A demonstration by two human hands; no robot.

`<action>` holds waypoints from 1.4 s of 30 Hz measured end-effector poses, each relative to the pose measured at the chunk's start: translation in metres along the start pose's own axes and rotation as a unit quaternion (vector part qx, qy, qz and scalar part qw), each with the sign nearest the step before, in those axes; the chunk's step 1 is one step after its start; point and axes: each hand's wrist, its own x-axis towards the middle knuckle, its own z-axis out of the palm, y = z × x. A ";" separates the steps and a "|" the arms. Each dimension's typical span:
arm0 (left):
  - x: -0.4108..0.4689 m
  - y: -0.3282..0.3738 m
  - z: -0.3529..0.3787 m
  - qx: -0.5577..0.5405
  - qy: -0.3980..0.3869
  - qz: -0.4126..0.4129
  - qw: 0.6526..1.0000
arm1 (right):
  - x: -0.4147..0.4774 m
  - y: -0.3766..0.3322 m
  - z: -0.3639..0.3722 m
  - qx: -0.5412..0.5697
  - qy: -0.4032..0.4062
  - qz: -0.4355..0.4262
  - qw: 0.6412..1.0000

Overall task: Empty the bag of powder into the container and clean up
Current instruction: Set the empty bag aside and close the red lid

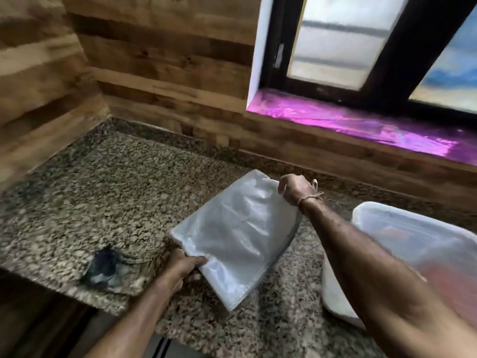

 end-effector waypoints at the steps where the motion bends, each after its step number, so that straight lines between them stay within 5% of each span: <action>1: 0.001 -0.005 -0.003 0.023 -0.022 -0.016 0.999 | 0.001 -0.003 0.012 -0.026 -0.003 0.004 1.000; 9: 0.006 -0.001 -0.018 0.247 -0.152 -0.096 0.952 | -0.010 0.014 0.084 -0.116 -0.064 0.021 0.991; 13: 0.018 0.013 -0.019 0.558 -0.006 0.137 0.819 | -0.023 0.027 0.110 -0.084 -0.118 0.048 0.988; 17: 0.024 0.010 -0.003 0.577 0.041 0.284 0.765 | -0.032 0.034 0.130 -0.054 -0.133 0.068 0.987; 22: 0.036 -0.004 0.007 0.619 -0.001 0.217 0.755 | -0.052 0.027 0.128 0.027 -0.088 0.087 0.992; 29: 0.006 -0.004 0.064 0.521 0.007 0.285 0.805 | -0.143 0.039 0.124 0.161 -0.012 0.013 0.987; 35: -0.056 -0.044 0.144 0.476 -0.029 0.372 0.797 | -0.244 0.135 0.121 0.224 -0.019 -0.053 0.973; 42: -0.168 -0.089 0.260 0.424 -0.123 0.456 0.773 | -0.355 0.298 0.084 0.233 -0.001 0.013 0.972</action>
